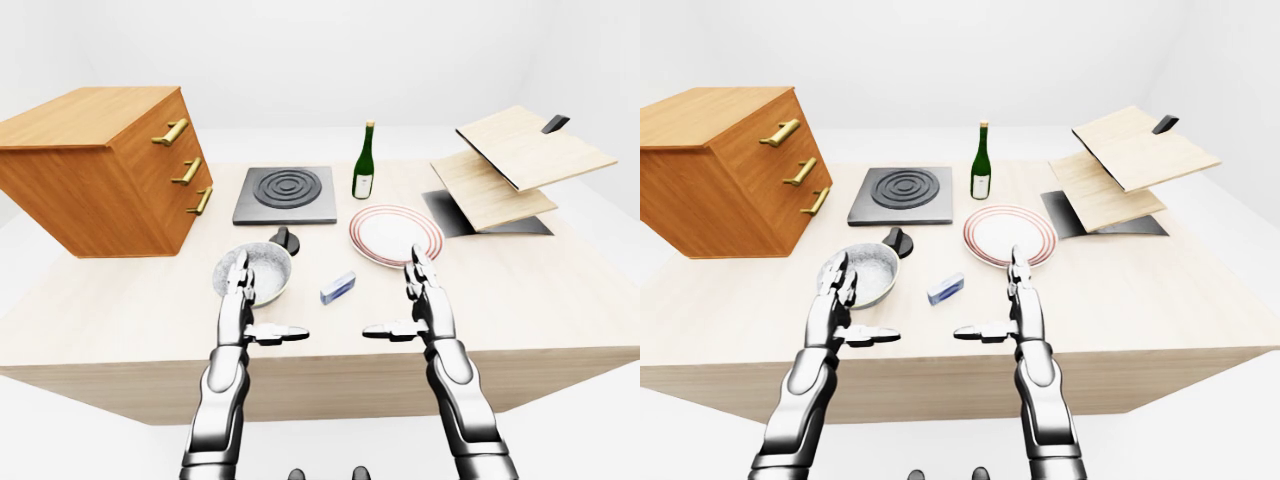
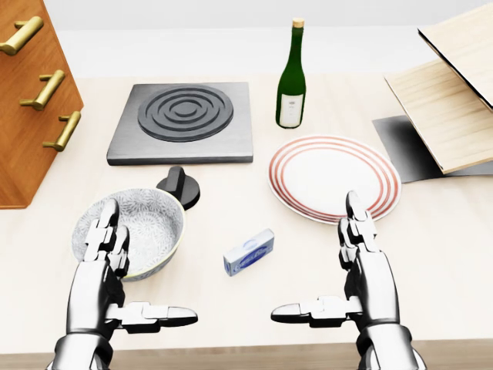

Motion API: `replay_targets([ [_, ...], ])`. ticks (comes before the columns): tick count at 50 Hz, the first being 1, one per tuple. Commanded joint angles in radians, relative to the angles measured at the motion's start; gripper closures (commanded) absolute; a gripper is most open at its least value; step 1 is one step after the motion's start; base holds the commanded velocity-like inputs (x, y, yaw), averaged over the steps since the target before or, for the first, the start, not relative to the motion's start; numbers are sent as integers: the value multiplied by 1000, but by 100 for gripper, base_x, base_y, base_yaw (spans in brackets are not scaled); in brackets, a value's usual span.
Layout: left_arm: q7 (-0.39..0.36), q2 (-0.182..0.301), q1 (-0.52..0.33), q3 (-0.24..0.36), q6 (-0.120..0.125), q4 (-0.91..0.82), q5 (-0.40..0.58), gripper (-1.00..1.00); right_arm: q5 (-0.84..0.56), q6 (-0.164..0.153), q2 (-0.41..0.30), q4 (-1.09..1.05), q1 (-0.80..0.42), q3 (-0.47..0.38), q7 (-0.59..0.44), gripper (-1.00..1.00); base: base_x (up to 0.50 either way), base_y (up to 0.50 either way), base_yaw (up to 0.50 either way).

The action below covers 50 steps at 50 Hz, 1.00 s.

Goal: Pick up the akita bowl and put it on the plate.

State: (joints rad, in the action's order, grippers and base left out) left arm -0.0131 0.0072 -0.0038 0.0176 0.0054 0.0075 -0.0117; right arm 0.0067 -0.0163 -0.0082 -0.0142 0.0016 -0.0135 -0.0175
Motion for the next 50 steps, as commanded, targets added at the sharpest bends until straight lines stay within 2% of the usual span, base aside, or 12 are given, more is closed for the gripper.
replay_targets([
  [1,-16,14,-12,30,3,28,-18,-100,11,-32,-11,-33,4,-21,-33,-100,0,0,0],
  [8,-16,16,-7,27,3,14,-11,-100,3,-45,-11,-43,6,-21,-34,-100,0,0,0],
  [10,-20,22,13,23,52,-87,-1,-100,19,-71,-3,-125,6,-25,-19,-100,0,0,0],
  [11,-3,16,2,67,82,-406,-105,-100,37,-71,-17,-334,-17,-11,-43,-100,0,0,0],
  [13,107,24,-148,206,82,-717,-346,-100,73,-71,-23,-572,-104,-36,-21,-100,0,0,0],
  [14,258,56,-319,347,82,-834,-547,-100,75,-71,-49,-718,-195,-52,-2,-100,0,0,0],
  [15,411,154,-462,466,82,-878,-763,-100,99,-71,-80,-875,-326,-87,14,-100,0,0,0],
  [17,537,319,-511,489,82,-846,-938,-100,138,-71,-121,-1003,-474,-136,40,-100,0,0,0],
  [21,537,446,-451,454,82,-802,-1111,-100,264,-71,-163,-1033,-502,-174,141,-100,0,0,0],
  [25,537,484,-427,415,82,-820,-1045,-100,339,-71,-165,-1033,-486,-182,214,-100,0,0,0],
  [32,537,527,-442,425,82,-802,-1146,-100,536,-71,-286,-1033,-523,-192,386,-100,0,0,0],
  [50,537,551,-434,436,82,-819,-1179,-100,620,-71,-346,-1033,-493,-154,480,-100,17,0,0],
])
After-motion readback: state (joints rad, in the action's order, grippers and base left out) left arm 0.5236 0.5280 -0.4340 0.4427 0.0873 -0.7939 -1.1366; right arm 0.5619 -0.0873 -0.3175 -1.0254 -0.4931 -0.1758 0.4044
